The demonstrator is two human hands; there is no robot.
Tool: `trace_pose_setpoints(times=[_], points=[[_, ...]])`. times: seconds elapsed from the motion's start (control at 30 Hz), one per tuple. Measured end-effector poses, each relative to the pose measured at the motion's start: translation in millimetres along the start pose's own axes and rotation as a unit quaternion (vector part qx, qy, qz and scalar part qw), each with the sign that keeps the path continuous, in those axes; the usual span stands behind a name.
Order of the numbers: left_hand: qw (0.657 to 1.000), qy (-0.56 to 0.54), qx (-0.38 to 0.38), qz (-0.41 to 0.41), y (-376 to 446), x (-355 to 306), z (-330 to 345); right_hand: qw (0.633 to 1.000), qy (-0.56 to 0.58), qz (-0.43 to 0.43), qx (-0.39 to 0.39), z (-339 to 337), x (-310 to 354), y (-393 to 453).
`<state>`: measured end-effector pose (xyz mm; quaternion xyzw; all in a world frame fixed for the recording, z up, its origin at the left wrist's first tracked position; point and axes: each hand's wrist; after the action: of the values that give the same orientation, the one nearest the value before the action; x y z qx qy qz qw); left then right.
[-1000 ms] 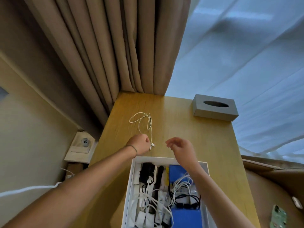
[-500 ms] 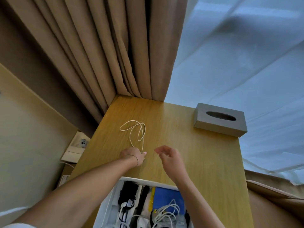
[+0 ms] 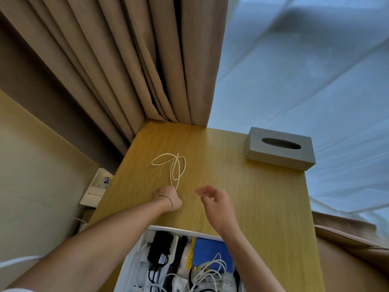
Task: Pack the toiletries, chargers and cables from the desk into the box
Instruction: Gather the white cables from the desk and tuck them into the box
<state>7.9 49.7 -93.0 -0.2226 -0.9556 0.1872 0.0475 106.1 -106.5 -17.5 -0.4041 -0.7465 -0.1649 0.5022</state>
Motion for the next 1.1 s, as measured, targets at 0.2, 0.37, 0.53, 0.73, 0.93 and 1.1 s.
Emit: trace_pose_setpoints(times=[0.2, 0.37, 0.53, 0.73, 0.93, 1.1], points=[[0.993, -0.119, -0.002, -0.003, -13, 9, -21, 0.999, -0.011, -0.031, -0.008, -8, 9, -9], [0.973, -0.213, -0.05, 0.069, -36, 29, -66, 0.996, -0.01, -0.089, -0.001, -10, 31, -22], [0.887, -0.429, 0.057, 0.163, -74, 52, -110, 0.967, -0.101, -0.228, 0.04, -6, 59, -35], [0.784, -0.543, 0.167, 0.248, -117, 76, -146, 0.969, -0.071, -0.235, 0.023, -9, 80, -53], [0.518, -0.796, 0.299, 0.095, -139, 107, -168, 0.987, 0.044, -0.149, 0.029, -21, 87, -63], [0.31, -0.895, 0.32, 0.008, -156, 101, -173, 0.992, -0.002, -0.095, 0.084, 6, 80, -86]])
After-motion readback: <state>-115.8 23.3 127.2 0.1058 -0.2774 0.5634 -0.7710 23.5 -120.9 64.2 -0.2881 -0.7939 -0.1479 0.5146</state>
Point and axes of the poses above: each hand's wrist, its own y-axis towards the middle knuckle, its own z-axis out of the palm, x = y × z, and after that the axes turned 15 degrees about -x, right-handed
